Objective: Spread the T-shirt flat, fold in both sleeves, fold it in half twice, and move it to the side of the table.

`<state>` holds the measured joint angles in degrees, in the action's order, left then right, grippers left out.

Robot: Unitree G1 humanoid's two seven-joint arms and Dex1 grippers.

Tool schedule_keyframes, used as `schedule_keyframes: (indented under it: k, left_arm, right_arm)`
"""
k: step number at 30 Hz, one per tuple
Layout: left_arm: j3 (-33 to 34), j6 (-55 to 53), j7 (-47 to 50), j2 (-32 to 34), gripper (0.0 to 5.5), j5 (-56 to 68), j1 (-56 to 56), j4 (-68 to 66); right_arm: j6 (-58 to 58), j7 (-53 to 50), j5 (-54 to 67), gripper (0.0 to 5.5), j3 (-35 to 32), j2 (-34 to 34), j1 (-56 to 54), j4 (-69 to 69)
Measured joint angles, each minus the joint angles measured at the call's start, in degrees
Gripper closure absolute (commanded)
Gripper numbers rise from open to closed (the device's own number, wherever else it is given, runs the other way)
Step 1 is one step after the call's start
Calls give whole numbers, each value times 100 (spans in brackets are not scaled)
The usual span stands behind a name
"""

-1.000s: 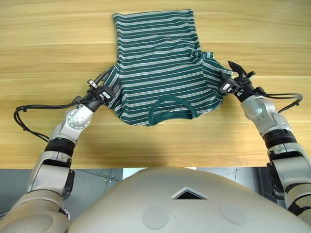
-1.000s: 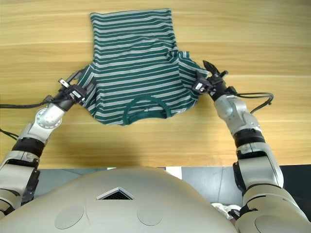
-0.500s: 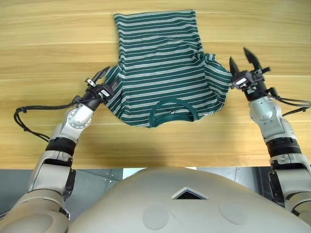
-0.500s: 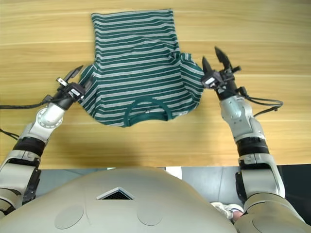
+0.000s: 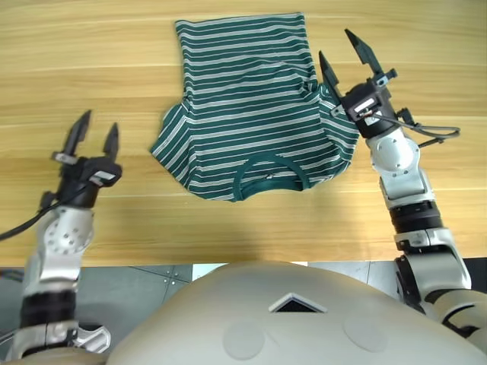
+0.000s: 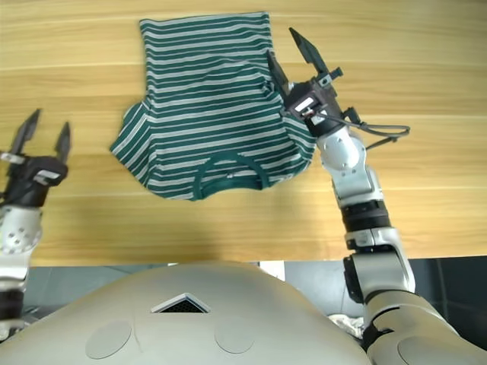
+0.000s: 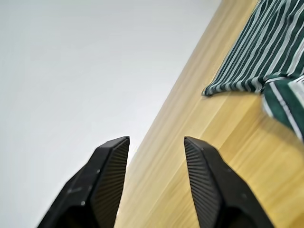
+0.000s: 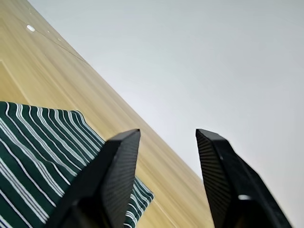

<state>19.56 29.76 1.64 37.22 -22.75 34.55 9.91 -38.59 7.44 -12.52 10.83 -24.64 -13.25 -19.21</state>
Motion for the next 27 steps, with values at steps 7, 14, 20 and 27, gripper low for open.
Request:
schedule_keyframes:
  k: [7,14,20,27]
  left_arm:
    - [-1505,-66,-1957,427,339,-804,599,569]
    - [-1772,-195,-2188,727,339,-1136,-150,58]
    - [-1908,-403,-1696,750,339,-1594,-722,-462]
    - [-2205,-543,-1195,742,339,-1813,-1417,-1158]
  right_arm:
    - [-248,161,-214,334,198,223,-385,-390]
    - [-320,245,-279,334,227,228,-386,-406]
    - [-329,235,-442,334,191,195,-277,-398]
    - [-328,123,-494,334,167,216,-250,-420]
